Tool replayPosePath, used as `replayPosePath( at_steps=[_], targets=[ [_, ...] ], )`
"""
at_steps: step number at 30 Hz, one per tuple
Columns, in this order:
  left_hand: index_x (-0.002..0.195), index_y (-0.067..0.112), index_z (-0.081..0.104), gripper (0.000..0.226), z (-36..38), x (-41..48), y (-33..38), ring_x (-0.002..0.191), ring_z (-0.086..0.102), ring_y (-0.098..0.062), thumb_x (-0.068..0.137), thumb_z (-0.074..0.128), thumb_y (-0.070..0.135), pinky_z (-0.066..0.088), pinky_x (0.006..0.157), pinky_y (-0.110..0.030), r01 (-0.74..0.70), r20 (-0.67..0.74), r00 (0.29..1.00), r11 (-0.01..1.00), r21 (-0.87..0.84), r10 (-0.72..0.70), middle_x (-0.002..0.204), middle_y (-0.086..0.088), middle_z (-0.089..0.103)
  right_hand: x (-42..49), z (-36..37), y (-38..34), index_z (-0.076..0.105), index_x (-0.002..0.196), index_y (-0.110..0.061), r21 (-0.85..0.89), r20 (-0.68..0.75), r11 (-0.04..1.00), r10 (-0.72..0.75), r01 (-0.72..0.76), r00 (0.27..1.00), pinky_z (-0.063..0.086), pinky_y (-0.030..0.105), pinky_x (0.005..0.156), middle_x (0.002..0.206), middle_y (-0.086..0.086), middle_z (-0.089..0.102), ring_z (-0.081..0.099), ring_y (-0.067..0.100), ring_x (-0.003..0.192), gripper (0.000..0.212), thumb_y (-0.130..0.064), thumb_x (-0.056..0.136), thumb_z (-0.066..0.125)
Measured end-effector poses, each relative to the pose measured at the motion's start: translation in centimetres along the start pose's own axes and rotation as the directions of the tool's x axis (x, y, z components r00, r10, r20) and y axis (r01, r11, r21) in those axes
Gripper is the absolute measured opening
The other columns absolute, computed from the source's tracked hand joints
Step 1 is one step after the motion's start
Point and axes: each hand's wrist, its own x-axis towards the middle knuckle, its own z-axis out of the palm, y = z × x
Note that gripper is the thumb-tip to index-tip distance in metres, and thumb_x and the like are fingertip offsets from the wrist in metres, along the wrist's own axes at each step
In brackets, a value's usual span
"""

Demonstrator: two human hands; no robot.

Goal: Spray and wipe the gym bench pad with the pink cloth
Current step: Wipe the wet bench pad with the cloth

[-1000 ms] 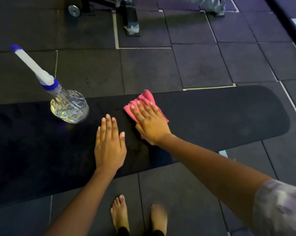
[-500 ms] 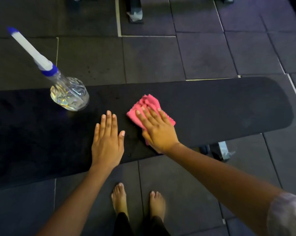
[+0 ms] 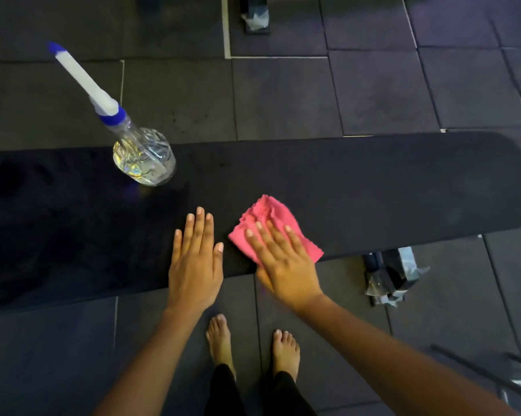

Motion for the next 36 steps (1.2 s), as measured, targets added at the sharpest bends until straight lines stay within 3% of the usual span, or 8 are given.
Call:
replayPosePath(
  at_steps=[3, 7, 11, 22, 26, 29, 33, 36],
  targets=[
    [0.149, 0.007, 0.017, 0.055, 0.0, -0.9, 0.0, 0.147, 0.000, -0.020, 0.099, 0.028, 0.028, 0.006, 0.119, -0.043, 0.011, 0.014, 1.000, 1.000, 0.005, -0.011, 0.159, -0.007, 0.008, -0.1, -0.6, 0.1, 0.044, 0.144, -0.011, 0.010, -0.010, 0.974, 0.225, -0.225, 0.974, 0.029, 0.057, 0.113, 0.150, 0.014, 0.042, 0.037, 0.035, 0.140, 0.059, -0.026, 0.087, 0.042],
    [0.150, 0.009, 0.016, 0.058, -0.4, -1.5, -0.1, 0.147, 0.001, -0.019, 0.097, 0.024, 0.031, 0.005, 0.120, -0.042, 0.022, 0.040, 0.999, 1.000, 0.002, -0.022, 0.159, -0.005, 0.008, -1.4, -0.1, -1.6, 0.041, 0.146, -0.014, -0.019, 0.089, 0.997, -0.072, 0.074, 0.993, 0.028, 0.053, 0.116, 0.152, 0.012, 0.039, 0.034, 0.032, 0.141, 0.061, -0.032, 0.087, 0.044],
    [0.150, 0.009, 0.018, 0.052, -0.4, -1.8, 0.0, 0.147, 0.001, -0.019, 0.101, 0.028, 0.024, 0.003, 0.119, -0.041, 0.029, 0.026, 0.999, 0.999, -0.025, -0.028, 0.159, -0.005, 0.009, -1.4, -0.7, -1.1, 0.043, 0.144, -0.011, -0.008, 0.033, 0.991, 0.133, -0.133, 0.991, 0.019, 0.051, 0.114, 0.150, 0.014, 0.041, 0.035, 0.037, 0.140, 0.061, -0.025, 0.085, 0.049],
    [0.147, 0.012, 0.030, 0.052, -1.1, -1.6, -0.9, 0.146, 0.012, -0.014, 0.097, 0.025, 0.027, 0.015, 0.118, -0.039, 0.005, 0.011, 1.000, 0.998, -0.066, -0.004, 0.157, -0.001, 0.020, -1.6, 0.4, -4.5, 0.036, 0.148, -0.014, 0.100, 0.090, 0.992, -0.083, 0.074, 0.992, 0.020, 0.052, 0.118, 0.156, 0.009, 0.031, 0.025, 0.031, 0.145, 0.065, -0.024, 0.087, 0.056],
    [0.146, 0.013, 0.032, 0.053, -1.3, -1.5, -1.4, 0.145, 0.015, -0.013, 0.097, 0.021, 0.031, 0.020, 0.115, -0.038, -0.013, 0.003, 1.000, 0.999, -0.040, 0.013, 0.156, 0.000, 0.023, 0.4, -0.5, -3.0, 0.044, 0.144, -0.010, 0.098, 0.039, 0.984, 0.144, -0.147, 0.989, 0.016, 0.051, 0.117, 0.151, 0.013, 0.039, 0.028, 0.035, 0.142, 0.058, -0.024, 0.087, 0.045],
    [0.147, 0.013, 0.031, 0.056, -1.4, -1.5, -1.5, 0.145, 0.015, -0.014, 0.096, 0.017, 0.033, 0.021, 0.114, -0.038, -0.040, 0.015, 0.999, 0.999, -0.002, 0.040, 0.156, -0.001, 0.022, 0.8, 0.0, -4.0, 0.035, 0.148, -0.012, 0.052, 0.129, 0.991, -0.130, 0.124, 0.983, 0.016, 0.053, 0.120, 0.155, 0.012, 0.031, 0.020, 0.032, 0.146, 0.060, -0.032, 0.091, 0.035],
    [0.147, 0.013, 0.029, 0.058, -1.4, -1.0, -1.9, 0.146, 0.010, -0.016, 0.096, 0.015, 0.035, 0.011, 0.118, -0.040, -0.025, 0.004, 1.000, 1.000, -0.008, 0.025, 0.157, -0.002, 0.019, 4.1, -0.8, -1.4, 0.021, 0.153, -0.017, 0.037, 0.165, 0.994, 0.095, -0.103, 0.982, 0.002, 0.047, 0.122, 0.161, 0.006, 0.019, 0.007, 0.028, 0.150, 0.064, -0.033, 0.091, 0.026],
    [0.148, 0.012, 0.027, 0.056, -1.1, -0.5, -2.2, 0.147, 0.007, -0.016, 0.097, 0.018, 0.034, 0.004, 0.119, -0.040, -0.020, -0.002, 1.000, 1.000, -0.019, 0.020, 0.158, -0.003, 0.018, 4.6, -0.1, -3.0, 0.012, 0.155, -0.017, 0.048, 0.228, 0.991, -0.130, 0.123, 0.965, -0.006, 0.047, 0.122, 0.162, 0.008, 0.009, 0.001, 0.029, 0.150, 0.066, -0.035, 0.094, 0.029]
  ],
)
